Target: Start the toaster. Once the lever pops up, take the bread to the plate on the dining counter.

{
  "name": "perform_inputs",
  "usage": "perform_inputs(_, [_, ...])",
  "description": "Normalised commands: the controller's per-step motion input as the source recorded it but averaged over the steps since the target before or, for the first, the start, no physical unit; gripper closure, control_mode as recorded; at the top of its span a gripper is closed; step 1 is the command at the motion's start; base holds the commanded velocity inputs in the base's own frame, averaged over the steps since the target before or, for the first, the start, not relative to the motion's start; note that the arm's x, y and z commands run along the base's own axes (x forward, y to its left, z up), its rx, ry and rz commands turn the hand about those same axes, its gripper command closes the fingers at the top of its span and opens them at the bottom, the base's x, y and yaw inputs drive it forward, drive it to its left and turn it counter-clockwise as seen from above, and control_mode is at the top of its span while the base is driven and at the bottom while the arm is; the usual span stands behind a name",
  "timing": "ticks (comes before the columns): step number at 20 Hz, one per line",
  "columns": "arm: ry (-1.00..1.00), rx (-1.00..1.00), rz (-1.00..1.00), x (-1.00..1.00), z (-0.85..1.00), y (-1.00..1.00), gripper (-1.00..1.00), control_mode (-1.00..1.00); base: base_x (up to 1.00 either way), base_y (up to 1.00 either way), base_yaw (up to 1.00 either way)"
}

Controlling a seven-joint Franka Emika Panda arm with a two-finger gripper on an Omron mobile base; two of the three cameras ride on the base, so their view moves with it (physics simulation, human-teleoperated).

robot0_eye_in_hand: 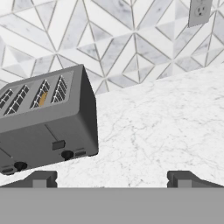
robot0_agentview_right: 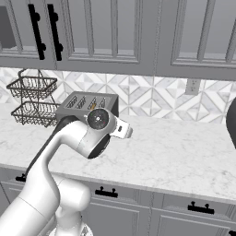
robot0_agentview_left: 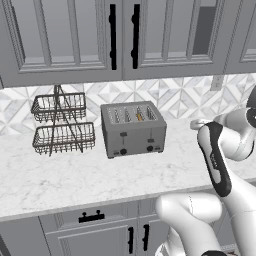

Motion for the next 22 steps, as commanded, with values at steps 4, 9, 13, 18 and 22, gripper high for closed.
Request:
perform_inputs(4, [0.00,0.00,0.00,0.00,0.00,0.00,-1.00,-1.00,0.00,0.00,0.00])
perform_inputs(9, [0.00,0.00,0.00,0.00,0.00,0.00,-1.00,-1.00,0.00,0.00,0.00])
perform_inputs(13, [0.00,0.00,0.00,0.00,0.00,0.00,-1.00,-1.00,0.00,0.00,0.00])
perform_inputs(18, [0.00,0.00,0.00,0.00,0.00,0.00,-1.00,-1.00,0.00,0.00,0.00])
perform_inputs(22, [0.00,0.00,0.00,0.00,0.00,0.00,-1.00,-1.00,0.00,0.00,0.00])
